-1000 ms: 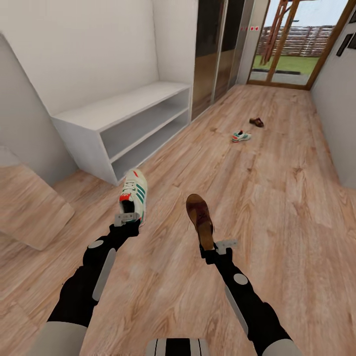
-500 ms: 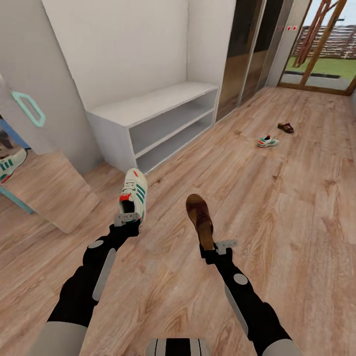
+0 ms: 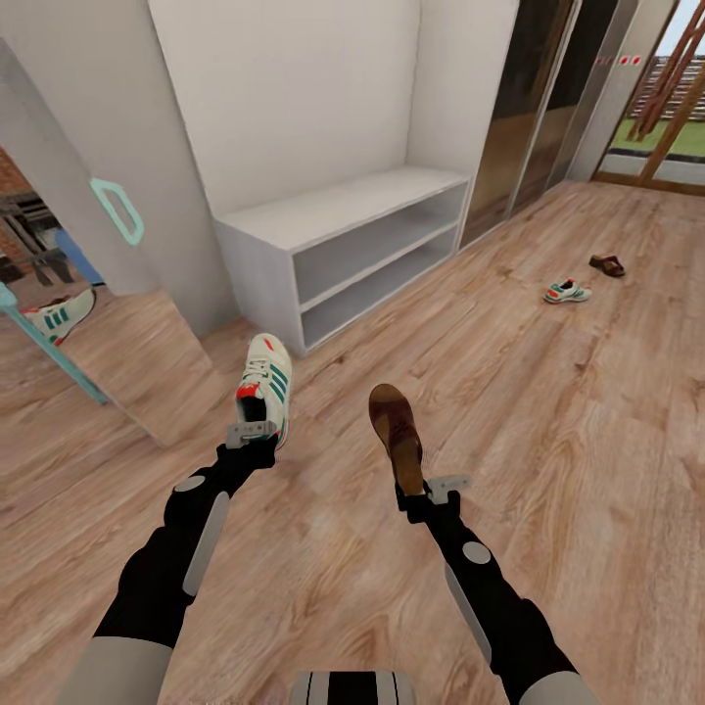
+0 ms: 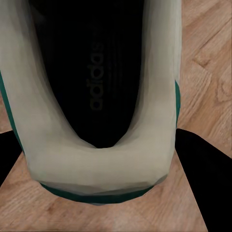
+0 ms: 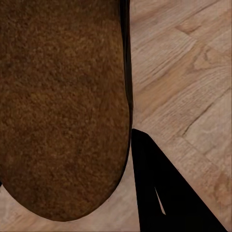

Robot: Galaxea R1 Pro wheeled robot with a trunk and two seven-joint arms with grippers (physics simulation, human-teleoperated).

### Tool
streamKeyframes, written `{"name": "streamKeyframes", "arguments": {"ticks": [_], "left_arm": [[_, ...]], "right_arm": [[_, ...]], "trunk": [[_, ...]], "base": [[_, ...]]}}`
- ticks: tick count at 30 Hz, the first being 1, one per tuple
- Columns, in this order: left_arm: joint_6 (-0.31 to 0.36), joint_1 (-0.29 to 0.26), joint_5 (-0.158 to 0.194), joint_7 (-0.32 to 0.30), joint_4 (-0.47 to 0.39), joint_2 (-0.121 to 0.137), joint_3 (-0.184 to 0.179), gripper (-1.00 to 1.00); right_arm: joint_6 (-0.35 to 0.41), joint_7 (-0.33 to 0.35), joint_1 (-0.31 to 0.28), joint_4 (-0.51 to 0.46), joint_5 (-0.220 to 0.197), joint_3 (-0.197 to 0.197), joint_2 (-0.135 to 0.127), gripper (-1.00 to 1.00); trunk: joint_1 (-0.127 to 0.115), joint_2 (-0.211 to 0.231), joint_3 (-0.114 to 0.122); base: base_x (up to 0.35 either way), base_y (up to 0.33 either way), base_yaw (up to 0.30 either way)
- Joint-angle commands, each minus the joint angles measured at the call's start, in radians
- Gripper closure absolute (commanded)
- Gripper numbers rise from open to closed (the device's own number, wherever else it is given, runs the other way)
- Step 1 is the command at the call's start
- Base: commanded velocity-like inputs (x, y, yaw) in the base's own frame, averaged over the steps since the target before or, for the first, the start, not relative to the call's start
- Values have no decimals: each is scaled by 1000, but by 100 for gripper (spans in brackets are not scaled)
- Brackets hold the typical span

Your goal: Pick up the two gym shoes and the two sandals from the corridor floor and place them onto the hallstand (shoe rack) in the corridor, making sure they are on the rack and not on the floor. Arrange them so the two gym shoes are next to each other and the two sandals are next to each other.

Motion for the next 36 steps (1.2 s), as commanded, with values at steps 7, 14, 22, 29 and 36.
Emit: {"name": "streamKeyframes", "arguments": {"ticks": [7, 14, 22, 29, 36], "left_arm": [[5, -1, 7, -1, -1, 0, 1, 100], [5, -1, 7, -1, -1, 0, 1, 100], [5, -1, 7, -1, -1, 0, 1, 100], [5, -1, 7, -1, -1, 0, 1, 100], [5, -1, 7, -1, -1, 0, 1, 100]], "right_arm": [[4, -3, 0, -2, -3, 1, 0, 100], [4, -3, 0, -2, -3, 0, 0, 100], [4, -3, 0, -2, -3, 0, 0, 100], [4, -3, 0, -2, -3, 0, 0, 100], [4, -3, 0, -2, -3, 0, 0, 100]], "trunk": [[0, 0, 6], [0, 0, 13], [0, 0, 22], [0, 0, 29], [0, 0, 37]], "base": [[0, 0, 243], [0, 0, 243], [0, 0, 242], [0, 0, 240], [0, 0, 240]]}}
